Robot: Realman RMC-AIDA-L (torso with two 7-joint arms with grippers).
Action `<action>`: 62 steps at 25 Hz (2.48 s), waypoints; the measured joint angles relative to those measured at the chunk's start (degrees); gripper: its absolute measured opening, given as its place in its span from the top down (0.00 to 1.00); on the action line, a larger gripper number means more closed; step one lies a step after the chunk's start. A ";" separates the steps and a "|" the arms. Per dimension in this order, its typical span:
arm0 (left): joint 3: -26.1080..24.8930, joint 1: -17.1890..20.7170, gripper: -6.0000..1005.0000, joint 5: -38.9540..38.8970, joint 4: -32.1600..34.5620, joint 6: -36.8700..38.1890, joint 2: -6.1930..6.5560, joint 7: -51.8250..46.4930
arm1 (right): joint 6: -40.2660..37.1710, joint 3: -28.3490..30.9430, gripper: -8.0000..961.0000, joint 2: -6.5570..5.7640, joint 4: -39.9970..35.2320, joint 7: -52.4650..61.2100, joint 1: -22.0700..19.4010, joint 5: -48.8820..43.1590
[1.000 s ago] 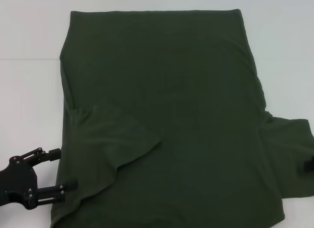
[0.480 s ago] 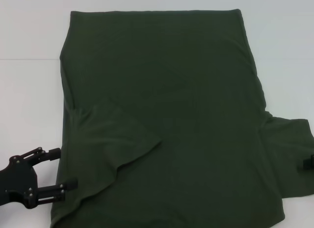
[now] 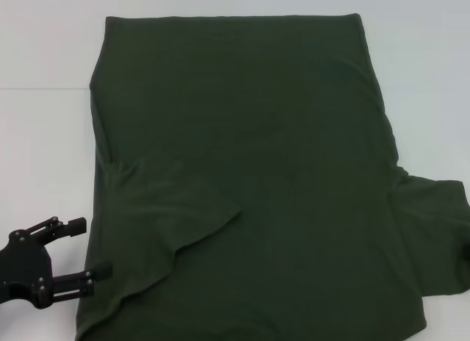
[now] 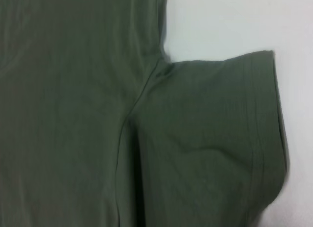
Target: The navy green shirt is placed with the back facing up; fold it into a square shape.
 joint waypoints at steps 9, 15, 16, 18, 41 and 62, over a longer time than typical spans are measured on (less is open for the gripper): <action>-0.06 0.07 0.10 0.00 0.00 0.09 0.00 0.02 | 0.19 -0.21 0.96 -0.12 -0.13 -0.21 -0.03 -0.01; -0.06 0.08 0.10 0.00 -0.16 -0.19 -0.05 0.02 | -0.53 0.33 0.97 -1.41 -1.73 -0.59 -0.23 1.07; -0.06 0.07 0.10 0.00 -0.17 -0.21 -0.07 0.02 | -0.81 0.45 0.97 -1.81 -2.29 -0.60 -0.39 1.71; -0.06 0.03 0.10 0.00 -0.17 -0.24 -0.09 0.02 | -1.86 1.03 0.97 -2.95 -3.05 -0.59 -0.68 3.71; -0.14 -0.09 0.10 0.00 -0.03 -0.32 -0.18 -0.34 | -4.82 -3.67 0.95 -0.83 -5.38 -2.10 7.62 8.23; -0.18 0.09 0.10 0.00 -0.33 -0.42 -0.29 -0.33 | -0.03 -13.00 0.86 2.24 -0.32 -3.61 12.60 12.74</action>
